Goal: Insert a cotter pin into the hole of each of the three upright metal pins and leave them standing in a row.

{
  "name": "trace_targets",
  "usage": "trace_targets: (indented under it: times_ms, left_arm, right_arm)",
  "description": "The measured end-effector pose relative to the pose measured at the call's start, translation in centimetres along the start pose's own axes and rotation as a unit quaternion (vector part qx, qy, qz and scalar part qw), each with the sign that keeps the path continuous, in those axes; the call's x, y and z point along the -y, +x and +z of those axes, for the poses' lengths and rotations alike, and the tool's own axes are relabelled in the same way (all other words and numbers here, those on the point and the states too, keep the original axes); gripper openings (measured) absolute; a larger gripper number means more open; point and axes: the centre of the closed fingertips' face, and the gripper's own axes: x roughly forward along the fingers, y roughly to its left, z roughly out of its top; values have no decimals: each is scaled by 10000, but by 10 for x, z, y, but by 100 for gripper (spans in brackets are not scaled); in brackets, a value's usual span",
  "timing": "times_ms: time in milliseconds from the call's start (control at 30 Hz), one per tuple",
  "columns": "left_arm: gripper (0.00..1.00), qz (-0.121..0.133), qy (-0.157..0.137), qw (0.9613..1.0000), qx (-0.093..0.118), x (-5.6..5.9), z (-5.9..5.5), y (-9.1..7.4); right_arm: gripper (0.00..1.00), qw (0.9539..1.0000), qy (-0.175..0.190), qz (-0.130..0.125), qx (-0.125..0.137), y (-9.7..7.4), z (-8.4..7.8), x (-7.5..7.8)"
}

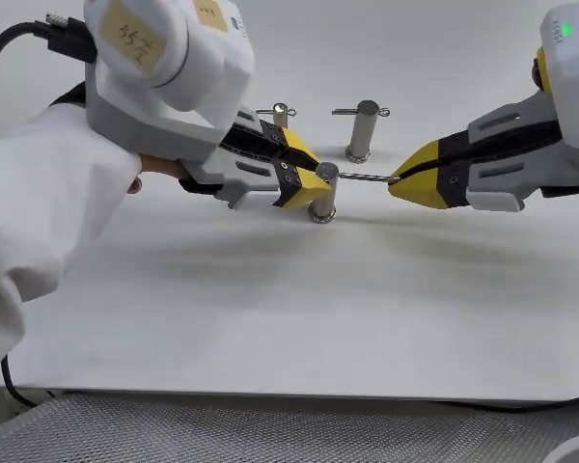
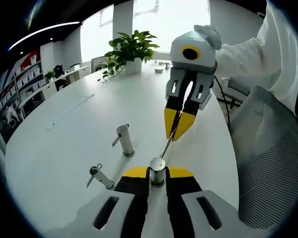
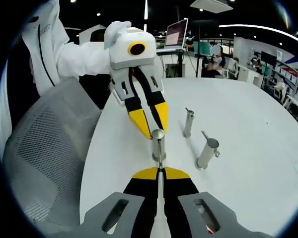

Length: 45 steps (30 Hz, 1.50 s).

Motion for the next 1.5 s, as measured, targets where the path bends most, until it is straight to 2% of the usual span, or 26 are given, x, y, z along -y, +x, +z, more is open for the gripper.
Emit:
trace_targets:
  times_ms: [133, 300, 467, 733, 933, 1233, 1433, 1500]
  left_arm:
    - [10, -22, -3, 10000, -17, -2, -1, 0]
    - [9, -43, 60, 9999, -73, 3, 1, -1]
    - [7, -98, 47, 9997, -210, 4, -4, -3]
    - [8, -163, -4, 9996, -237, 0, -9, -5]
    - [11, -187, 48, 9995, -240, 3, -8, -4]
    - [11, -182, 40, 9996, -206, -1, -9, -4]
    - [17, -220, 20, 9996, -188, 2, -9, -3]
    - [23, -191, -41, 9997, -123, 3, -6, -3]
  right_arm:
    - [0, 10000, -33, 15, 17, 6, 2, 4]
    - [0, 9999, -118, 77, 13, 16, 8, 6]
    - [0, 9996, -238, 178, 10, 23, 15, 1]
    - [0, 9989, -383, 253, -69, 27, 19, 1]
    - [0, 9983, -496, 284, -105, 33, 23, 1]
    - [0, 9976, -614, 287, -144, 35, 24, 1]
    - [0, 9974, -644, 275, -158, 36, 23, -1]
    - [5, 9976, -608, 279, -160, 37, 22, -3]
